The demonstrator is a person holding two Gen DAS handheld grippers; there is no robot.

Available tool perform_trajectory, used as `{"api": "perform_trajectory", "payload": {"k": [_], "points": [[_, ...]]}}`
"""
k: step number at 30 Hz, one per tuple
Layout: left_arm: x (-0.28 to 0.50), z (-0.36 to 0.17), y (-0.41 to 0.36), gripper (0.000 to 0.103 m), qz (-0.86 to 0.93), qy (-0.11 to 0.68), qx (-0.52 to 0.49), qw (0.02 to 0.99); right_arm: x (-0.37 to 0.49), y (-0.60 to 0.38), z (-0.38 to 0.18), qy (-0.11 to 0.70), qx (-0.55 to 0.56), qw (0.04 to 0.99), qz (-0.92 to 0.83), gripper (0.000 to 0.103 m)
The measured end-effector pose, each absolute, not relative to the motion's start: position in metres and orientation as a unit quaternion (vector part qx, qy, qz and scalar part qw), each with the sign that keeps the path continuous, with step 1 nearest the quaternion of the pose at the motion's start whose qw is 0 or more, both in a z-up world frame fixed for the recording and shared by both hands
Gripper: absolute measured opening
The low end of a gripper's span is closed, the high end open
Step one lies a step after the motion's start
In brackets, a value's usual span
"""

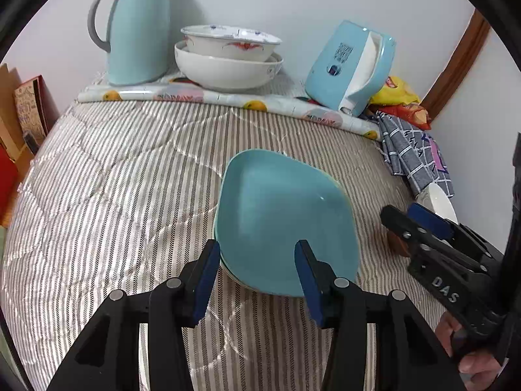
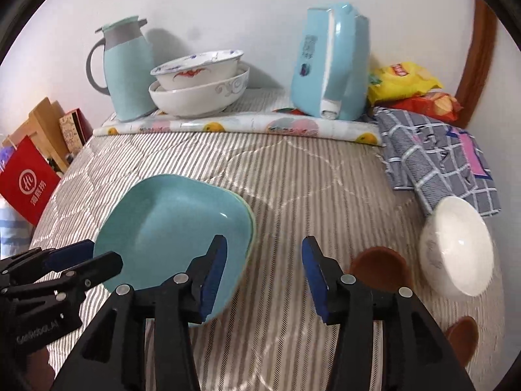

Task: Organize plates and bowls
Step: 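Move the left tool toward the brown clay bowl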

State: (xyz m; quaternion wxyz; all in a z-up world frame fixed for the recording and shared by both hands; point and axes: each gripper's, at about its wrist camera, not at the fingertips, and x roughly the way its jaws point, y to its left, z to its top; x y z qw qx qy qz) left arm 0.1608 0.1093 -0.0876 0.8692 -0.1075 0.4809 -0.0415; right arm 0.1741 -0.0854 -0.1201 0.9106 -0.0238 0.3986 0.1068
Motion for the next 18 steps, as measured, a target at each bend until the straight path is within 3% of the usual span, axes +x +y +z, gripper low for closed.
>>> {"api": "perform_trajectory", "payload": {"k": [5,18], "points": [[0.150,-0.074,0.099,0.045,-0.033,0.463,-0.099,0.880,0.152,-0.108,-0.103,0.371,-0.027,0.925,0.077,0.054],[0.135,-0.054,0.024,0.045,-0.081,0.458,-0.077,0.882,0.100,-0.186,-0.089,0.386,-0.013,0.921,0.043,0.056]]}}
